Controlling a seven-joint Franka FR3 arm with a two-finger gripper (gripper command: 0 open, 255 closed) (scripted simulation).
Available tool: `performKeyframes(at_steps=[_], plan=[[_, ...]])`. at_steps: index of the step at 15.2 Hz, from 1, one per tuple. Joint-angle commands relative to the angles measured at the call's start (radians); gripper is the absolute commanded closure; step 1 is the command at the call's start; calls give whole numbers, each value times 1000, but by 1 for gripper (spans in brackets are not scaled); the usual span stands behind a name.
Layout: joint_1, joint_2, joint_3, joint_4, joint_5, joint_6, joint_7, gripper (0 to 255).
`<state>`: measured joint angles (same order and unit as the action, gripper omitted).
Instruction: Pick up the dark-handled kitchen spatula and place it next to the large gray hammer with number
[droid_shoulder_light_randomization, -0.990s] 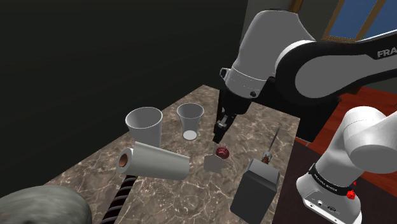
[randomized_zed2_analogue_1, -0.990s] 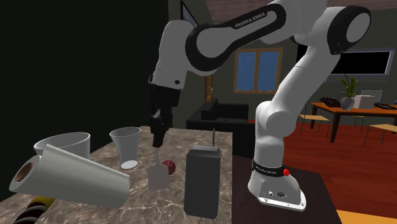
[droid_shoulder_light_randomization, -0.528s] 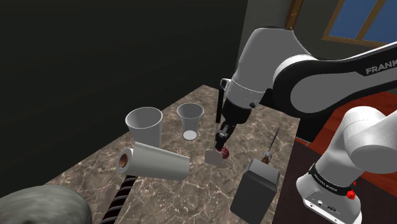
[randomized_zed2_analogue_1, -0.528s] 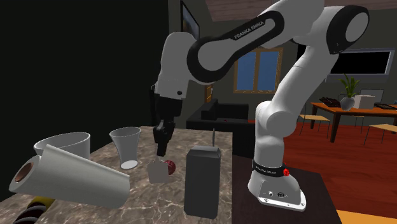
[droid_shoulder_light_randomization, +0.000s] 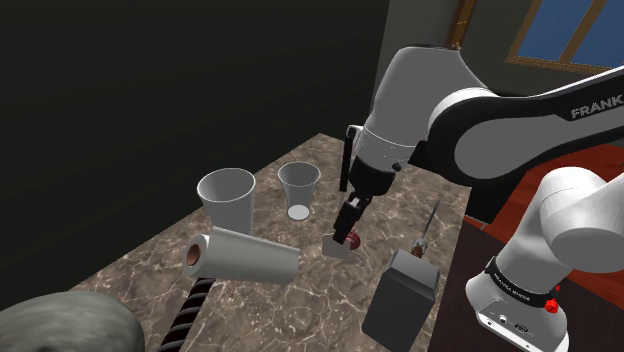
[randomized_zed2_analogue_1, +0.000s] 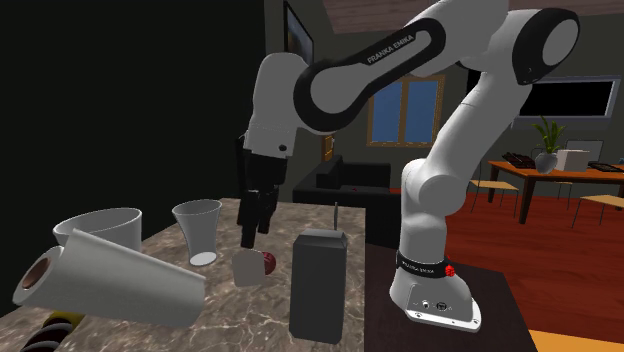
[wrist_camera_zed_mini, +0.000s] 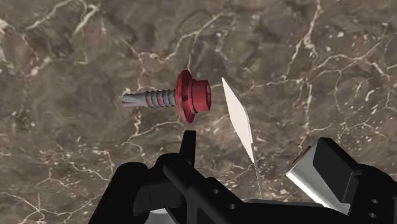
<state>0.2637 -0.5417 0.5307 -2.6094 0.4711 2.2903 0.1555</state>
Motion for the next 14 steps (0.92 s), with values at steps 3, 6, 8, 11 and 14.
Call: performKeyframes(at_steps=[3,6,8,11,14], plan=[[1,-25,-12,16,-6,-42,4,0],[1,-88,-53,62,-25,-153,6,0],[1,-88,-53,62,-25,-153,6,0],[1,-88,-53,62,-26,-153,7,0],[1,-88,-53,62,-26,-153,7,0]])
